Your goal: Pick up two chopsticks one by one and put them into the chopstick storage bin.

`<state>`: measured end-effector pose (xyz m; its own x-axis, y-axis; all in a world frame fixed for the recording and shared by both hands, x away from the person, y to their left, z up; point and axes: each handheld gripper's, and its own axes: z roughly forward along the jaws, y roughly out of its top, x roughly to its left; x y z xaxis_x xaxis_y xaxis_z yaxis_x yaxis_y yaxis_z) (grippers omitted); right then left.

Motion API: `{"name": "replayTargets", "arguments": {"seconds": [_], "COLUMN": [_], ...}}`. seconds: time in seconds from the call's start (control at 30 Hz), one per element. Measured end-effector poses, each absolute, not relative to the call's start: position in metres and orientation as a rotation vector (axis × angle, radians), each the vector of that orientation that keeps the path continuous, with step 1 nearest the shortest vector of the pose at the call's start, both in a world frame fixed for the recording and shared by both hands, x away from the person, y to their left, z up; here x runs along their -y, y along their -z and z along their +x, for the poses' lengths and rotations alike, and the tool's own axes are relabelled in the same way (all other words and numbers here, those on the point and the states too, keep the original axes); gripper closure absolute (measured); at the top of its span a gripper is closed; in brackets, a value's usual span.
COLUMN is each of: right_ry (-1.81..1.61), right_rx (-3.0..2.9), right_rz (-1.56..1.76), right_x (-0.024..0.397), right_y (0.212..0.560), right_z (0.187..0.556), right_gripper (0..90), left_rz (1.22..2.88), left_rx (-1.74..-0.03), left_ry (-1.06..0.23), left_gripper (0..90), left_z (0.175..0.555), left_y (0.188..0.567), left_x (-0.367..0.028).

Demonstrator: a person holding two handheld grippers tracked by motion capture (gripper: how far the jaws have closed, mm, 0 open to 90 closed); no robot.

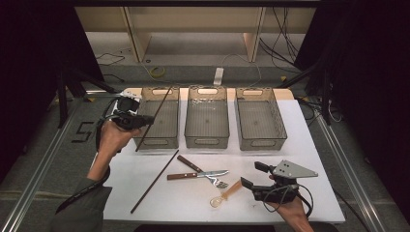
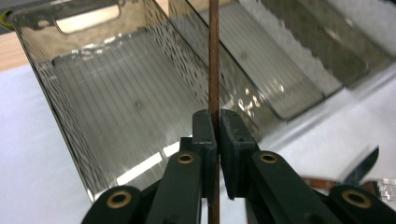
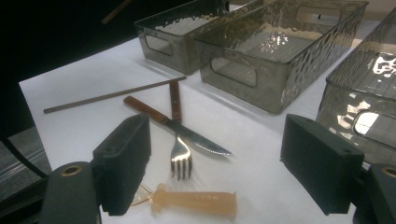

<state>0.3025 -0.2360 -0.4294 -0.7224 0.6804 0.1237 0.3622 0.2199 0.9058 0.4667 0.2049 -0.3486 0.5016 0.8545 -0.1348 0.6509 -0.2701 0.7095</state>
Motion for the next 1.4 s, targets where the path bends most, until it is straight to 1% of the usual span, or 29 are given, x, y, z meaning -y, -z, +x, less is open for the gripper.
{"name": "replayTargets", "arguments": {"seconds": [0.23, 0.47, 0.63, 0.93, 1.1, 1.23, 1.4], "right_ry": [-1.508, -1.509, -1.51, -1.513, -1.511, -1.508, -1.508], "right_rx": [-2.2, -2.202, -2.204, -2.215, -2.217, -2.221, -2.222], "right_rz": [0.973, 0.974, 0.975, 0.972, 0.966, 0.969, 0.968], "right_x": [0.235, 0.235, 0.235, 0.235, 0.234, 0.234, 0.234], "right_y": [0.429, 0.43, 0.43, 0.431, 0.431, 0.431, 0.432], "right_z": [0.302, 0.302, 0.303, 0.303, 0.303, 0.303, 0.303], "right_gripper": [24.7, 24.8, 24.8, 24.8, 24.9, 25.0, 25.0], "left_rz": [2.015, 1.965, 1.952, 1.978, 1.998, 2.0, 1.997], "left_rx": [-1.272, -1.311, -1.336, -1.352, -1.348, -1.36, -1.334], "left_ry": [-0.394, -0.434, -0.431, -0.48, -0.513, -0.508, -0.518], "left_gripper": [84.6, 84.6, 84.5, 84.5, 84.4, 84.4, 84.2], "left_z": [0.488, 0.502, 0.51, 0.524, 0.527, 0.528, 0.528], "left_y": [0.353, 0.353, 0.358, 0.364, 0.372, 0.378, 0.384], "left_x": [-0.202, -0.211, -0.215, -0.216, -0.216, -0.217, -0.216]}}
